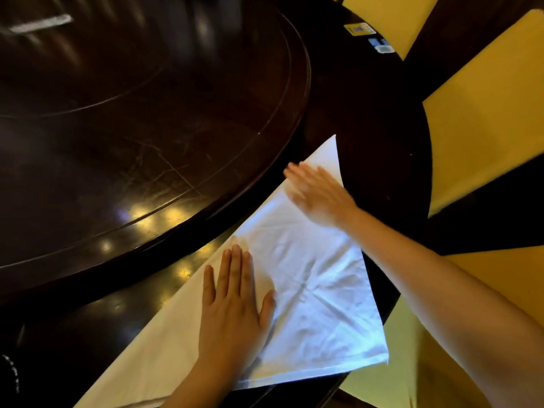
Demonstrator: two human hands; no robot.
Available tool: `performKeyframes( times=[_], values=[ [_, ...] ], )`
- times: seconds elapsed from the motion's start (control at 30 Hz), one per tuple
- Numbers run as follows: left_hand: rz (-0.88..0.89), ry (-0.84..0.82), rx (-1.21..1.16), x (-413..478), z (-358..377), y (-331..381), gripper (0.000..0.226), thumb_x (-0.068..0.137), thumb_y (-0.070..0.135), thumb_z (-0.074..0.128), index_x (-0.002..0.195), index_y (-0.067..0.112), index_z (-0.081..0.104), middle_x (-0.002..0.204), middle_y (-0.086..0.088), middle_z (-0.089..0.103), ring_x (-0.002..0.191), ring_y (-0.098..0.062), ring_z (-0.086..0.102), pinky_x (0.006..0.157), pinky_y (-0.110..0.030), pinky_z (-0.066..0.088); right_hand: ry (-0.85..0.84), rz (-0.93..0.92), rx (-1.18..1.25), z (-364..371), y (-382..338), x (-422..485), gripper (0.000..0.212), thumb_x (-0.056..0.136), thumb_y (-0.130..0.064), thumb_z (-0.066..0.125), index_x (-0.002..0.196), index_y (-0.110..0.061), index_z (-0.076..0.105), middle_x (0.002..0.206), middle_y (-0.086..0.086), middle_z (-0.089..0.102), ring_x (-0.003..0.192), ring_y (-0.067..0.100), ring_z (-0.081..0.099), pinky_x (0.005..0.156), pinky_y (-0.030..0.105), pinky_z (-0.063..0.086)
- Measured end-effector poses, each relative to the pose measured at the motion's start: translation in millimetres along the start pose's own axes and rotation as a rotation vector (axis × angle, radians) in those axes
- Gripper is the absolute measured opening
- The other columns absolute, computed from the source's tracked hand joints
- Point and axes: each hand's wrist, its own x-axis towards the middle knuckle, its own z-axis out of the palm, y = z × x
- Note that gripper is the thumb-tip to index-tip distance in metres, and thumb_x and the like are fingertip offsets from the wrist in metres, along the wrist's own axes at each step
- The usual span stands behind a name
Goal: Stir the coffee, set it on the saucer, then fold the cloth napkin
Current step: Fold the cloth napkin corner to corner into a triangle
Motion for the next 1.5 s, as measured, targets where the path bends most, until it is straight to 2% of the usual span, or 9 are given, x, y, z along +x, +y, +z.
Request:
performKeyframes(
  times=[0.2, 0.37, 0.47, 0.67, 0.87, 1.17, 1.27, 1.4, 1.5],
  values=[
    [-0.009, 0.009, 0.000, 2, -2, 0, 0.074, 0.093, 0.054, 0.011, 0.141, 0.002, 0.033, 0.150, -0.015, 0.028, 0.141, -0.021, 0.013, 0.111, -0.047, 0.013, -0.120, 0.412, -0.079, -19, 52, 41, 0.060, 0.097, -0.047, 0.006, 0.148, -0.018, -0.002, 0.159, -0.002, -0.007, 0.145, 0.013, -0.005, 0.118, 0.036, -0.002],
    [-0.001, 0.024, -0.025, 4, -3, -1, 0.070, 0.092, 0.051, 0.019, 0.141, 0.003, 0.033, 0.149, -0.015, 0.030, 0.141, -0.024, 0.017, 0.110, -0.048, 0.014, 0.171, 0.019, 0.123, -10, -46, -24, 0.072, 0.096, -0.044, 0.000, 0.137, 0.002, 0.038, 0.145, 0.022, 0.038, 0.132, 0.039, 0.038, 0.108, 0.051, 0.029],
    [0.013, 0.021, -0.033, 4, -4, -1, 0.071, 0.088, 0.049, 0.030, 0.141, 0.003, 0.032, 0.149, -0.016, 0.030, 0.140, -0.028, 0.025, 0.110, -0.050, 0.016, 0.052, -0.192, 0.115, 16, -94, -79, 0.058, 0.098, -0.040, 0.010, 0.143, -0.009, 0.030, 0.153, 0.011, 0.027, 0.140, 0.027, 0.027, 0.113, 0.043, 0.016],
    [-0.012, 0.024, -0.048, -3, -4, -6, 0.069, 0.092, 0.051, 0.024, 0.141, 0.002, 0.032, 0.149, -0.016, 0.031, 0.140, -0.023, 0.020, 0.110, -0.046, 0.016, 0.031, -0.154, 0.032, 15, -96, -81, 0.056, 0.095, -0.037, 0.021, 0.148, -0.020, 0.018, 0.157, 0.000, 0.012, 0.145, 0.016, 0.008, 0.115, 0.040, 0.008],
    [-0.213, 0.022, 0.031, -65, -11, -58, 0.074, 0.091, 0.058, 0.016, 0.144, 0.007, 0.025, 0.152, -0.009, 0.021, 0.141, -0.018, 0.017, 0.115, -0.033, -0.002, 0.034, -0.143, 0.006, 16, -96, -82, 0.056, 0.095, -0.040, 0.018, 0.148, -0.020, 0.017, 0.157, -0.001, 0.011, 0.145, 0.016, 0.008, 0.116, 0.039, 0.006],
    [-0.244, 0.028, 0.037, -88, -16, -83, 0.077, 0.090, 0.061, 0.016, 0.144, 0.005, 0.021, 0.153, -0.010, 0.019, 0.141, -0.020, 0.015, 0.115, -0.035, -0.004, 0.027, 0.212, 0.013, 12, -43, -117, 0.067, 0.088, -0.054, -0.002, 0.148, -0.024, -0.002, 0.158, -0.004, 0.001, 0.145, 0.011, -0.002, 0.117, 0.037, -0.005],
    [-0.232, 0.030, 0.036, -90, -17, -83, 0.078, 0.090, 0.060, 0.015, 0.143, 0.003, 0.023, 0.152, -0.013, 0.020, 0.141, -0.023, 0.016, 0.115, -0.037, -0.002, 0.072, 0.382, -0.022, 6, -45, -131, 0.075, 0.087, -0.054, -0.006, 0.148, -0.013, 0.010, 0.157, 0.008, 0.012, 0.145, 0.023, 0.008, 0.115, 0.040, -0.004],
    [-0.227, 0.038, 0.043, -88, -18, -83, 0.078, 0.090, 0.060, 0.015, 0.143, 0.003, 0.022, 0.152, -0.014, 0.019, 0.142, -0.024, 0.013, 0.115, -0.037, -0.004, 0.073, 0.030, 0.124, 13, -156, -143, 0.061, 0.092, -0.043, 0.021, 0.139, -0.008, 0.037, 0.147, 0.013, 0.039, 0.135, 0.031, 0.037, 0.109, 0.039, 0.009],
    [-0.219, 0.031, 0.047, -90, -19, -83, 0.079, 0.090, 0.061, 0.012, 0.144, 0.004, 0.018, 0.153, -0.012, 0.015, 0.142, -0.023, 0.009, 0.114, -0.035, -0.010, -0.006, -0.125, 0.099, 23, -204, -163, 0.058, 0.097, -0.045, 0.014, 0.145, -0.014, 0.025, 0.154, 0.004, 0.023, 0.143, 0.021, 0.018, 0.112, 0.039, 0.008]
  ],
)
